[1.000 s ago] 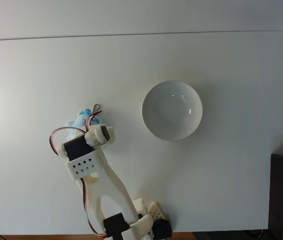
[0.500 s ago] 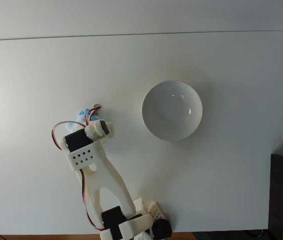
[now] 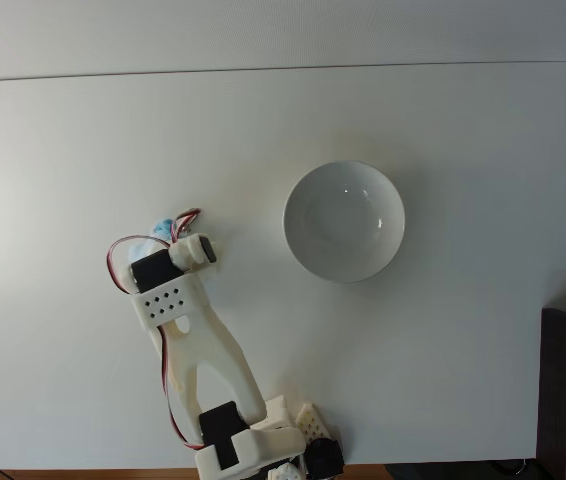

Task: Grasp a skyblue doll and put it into the bowl.

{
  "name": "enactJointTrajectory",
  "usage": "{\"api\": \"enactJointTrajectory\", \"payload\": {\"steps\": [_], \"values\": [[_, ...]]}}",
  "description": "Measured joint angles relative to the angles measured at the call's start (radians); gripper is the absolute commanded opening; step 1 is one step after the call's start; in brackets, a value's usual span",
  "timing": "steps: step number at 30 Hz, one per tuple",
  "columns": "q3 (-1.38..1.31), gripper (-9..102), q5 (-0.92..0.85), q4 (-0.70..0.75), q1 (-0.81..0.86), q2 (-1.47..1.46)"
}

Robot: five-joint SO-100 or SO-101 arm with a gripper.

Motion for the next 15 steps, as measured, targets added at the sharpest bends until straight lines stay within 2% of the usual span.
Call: {"api": "enactJointTrajectory", "payload": {"steps": [15], "values": [[0.000, 50, -0.044, 0.000, -0.064, -0.017]]}}
